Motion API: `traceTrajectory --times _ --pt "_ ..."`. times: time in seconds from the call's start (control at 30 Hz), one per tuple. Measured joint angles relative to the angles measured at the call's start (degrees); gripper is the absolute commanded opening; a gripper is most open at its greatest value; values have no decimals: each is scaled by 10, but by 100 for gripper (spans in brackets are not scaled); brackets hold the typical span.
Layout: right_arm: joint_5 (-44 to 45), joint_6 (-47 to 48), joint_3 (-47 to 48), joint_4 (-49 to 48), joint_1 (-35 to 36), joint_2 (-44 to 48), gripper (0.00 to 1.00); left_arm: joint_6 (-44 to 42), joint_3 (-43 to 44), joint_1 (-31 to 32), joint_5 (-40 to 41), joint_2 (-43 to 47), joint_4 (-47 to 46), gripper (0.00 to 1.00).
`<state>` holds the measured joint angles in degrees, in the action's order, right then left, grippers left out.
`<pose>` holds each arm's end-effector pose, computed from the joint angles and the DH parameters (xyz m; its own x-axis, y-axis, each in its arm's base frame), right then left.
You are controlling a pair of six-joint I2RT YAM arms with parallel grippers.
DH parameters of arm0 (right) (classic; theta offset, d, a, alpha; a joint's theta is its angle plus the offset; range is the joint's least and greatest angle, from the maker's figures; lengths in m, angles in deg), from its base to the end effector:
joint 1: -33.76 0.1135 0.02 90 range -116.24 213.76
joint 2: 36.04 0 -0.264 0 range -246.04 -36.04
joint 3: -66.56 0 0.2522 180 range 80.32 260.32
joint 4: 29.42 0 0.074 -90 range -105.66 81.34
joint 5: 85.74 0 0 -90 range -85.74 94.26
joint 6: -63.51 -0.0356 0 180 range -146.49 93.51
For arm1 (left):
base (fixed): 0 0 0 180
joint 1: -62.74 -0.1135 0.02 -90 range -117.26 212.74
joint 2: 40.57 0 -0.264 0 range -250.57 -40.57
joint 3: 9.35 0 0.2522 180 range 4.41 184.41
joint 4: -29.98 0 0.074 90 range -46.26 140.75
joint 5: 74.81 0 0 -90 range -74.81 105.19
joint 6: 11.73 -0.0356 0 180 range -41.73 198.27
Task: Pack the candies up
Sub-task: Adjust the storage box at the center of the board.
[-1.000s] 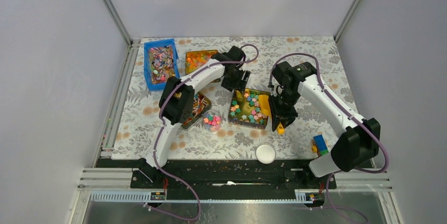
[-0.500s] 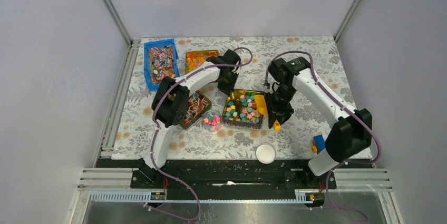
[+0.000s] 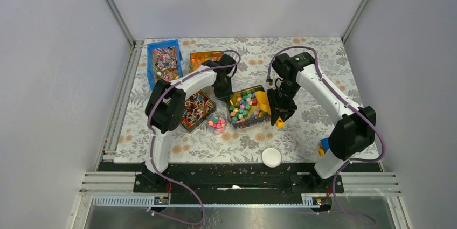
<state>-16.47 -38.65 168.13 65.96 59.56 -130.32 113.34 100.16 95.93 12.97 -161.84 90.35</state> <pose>0.2587 0.1391 0.3015 -0.9676 -0.2489 0.0419 -0.2188 0.9097 0.3529 0.3654 -0.2407 0.1835 -0.9719 -0.0503 -0.2300 -0.0018 0.9784 -0.2065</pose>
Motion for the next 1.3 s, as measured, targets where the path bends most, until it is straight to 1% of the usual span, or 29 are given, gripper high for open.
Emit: traceTrajectory --times 0.17,0.47,0.57,0.77,0.83,0.87,1.0,1.03,1.07,1.13,1.23,1.3 --pt "-2 7 0 2 0 -2 0 53 -13 -14 -12 6 -5 0" --pt "-15 21 0 3 0 -5 0 55 -20 -19 -6 10 -8 1" --pt "-14 33 1 8 0 -11 0 38 -21 -19 -8 12 -12 7" --pt "-7 50 15 27 2 -30 0 -21 -17 -16 -9 11 -24 6" --pt "-1 52 21 31 6 -33 0 -53 -9 -11 -4 6 -23 8" --pt "3 52 24 33 9 -34 0 -64 -4 -9 -3 3 -23 15" --pt "9 53 24 36 28 -34 0 -114 27 2 -4 -16 -24 53" --pt "12 53 24 36 33 -34 0 -123 34 5 -7 -19 -26 59" --pt "14 53 24 36 39 -34 0 -131 37 6 -10 -19 -27 63" --pt "19 53 22 34 49 -34 0 -140 39 10 -18 -18 -33 66" --pt "23 53 7 24 59 -33 0 -142 33 13 -30 -7 -43 66" --pt "25 53 -8 16 61 -33 0 -138 14 11 -41 17 -51 66"
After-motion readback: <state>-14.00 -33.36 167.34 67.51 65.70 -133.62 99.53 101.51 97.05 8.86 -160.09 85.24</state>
